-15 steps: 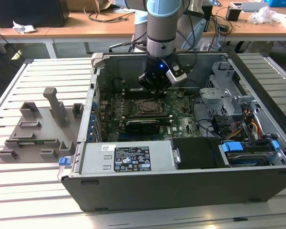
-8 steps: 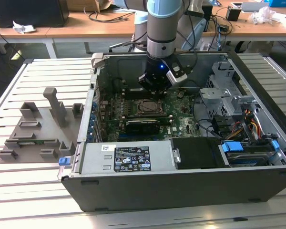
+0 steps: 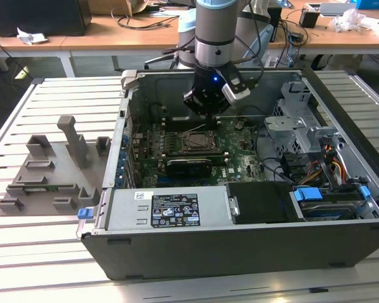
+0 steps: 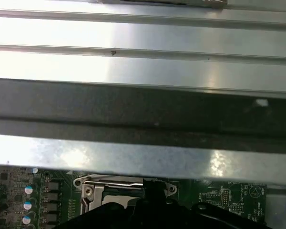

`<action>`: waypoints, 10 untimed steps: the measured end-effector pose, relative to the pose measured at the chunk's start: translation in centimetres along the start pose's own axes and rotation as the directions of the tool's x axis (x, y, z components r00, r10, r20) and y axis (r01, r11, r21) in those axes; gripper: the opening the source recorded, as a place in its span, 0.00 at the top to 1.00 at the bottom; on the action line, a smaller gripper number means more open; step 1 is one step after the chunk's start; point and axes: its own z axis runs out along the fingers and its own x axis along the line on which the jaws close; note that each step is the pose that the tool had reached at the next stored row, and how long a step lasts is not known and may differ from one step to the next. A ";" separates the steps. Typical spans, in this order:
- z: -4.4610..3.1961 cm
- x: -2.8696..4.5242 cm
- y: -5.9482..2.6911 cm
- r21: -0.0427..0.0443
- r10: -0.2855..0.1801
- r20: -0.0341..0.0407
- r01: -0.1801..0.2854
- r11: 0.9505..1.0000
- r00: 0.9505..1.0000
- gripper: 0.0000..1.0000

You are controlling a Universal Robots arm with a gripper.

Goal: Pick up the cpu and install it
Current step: 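Install the first cpu locking lever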

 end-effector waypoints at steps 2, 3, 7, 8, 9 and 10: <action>0.00 0.00 0.00 0.003 0.000 0.000 0.000 1.000 1.000 0.89; -0.01 0.00 0.00 0.003 0.000 0.000 0.000 1.000 1.000 0.89; -0.01 0.27 0.03 0.003 0.000 0.000 0.000 1.000 1.000 0.89; -0.01 0.70 0.06 0.003 0.000 0.000 0.000 1.000 1.000 0.89; -0.01 1.04 0.08 0.003 0.000 0.001 0.000 1.000 1.000 0.89; -0.01 1.44 0.10 0.003 0.000 0.002 0.000 1.000 1.000 0.89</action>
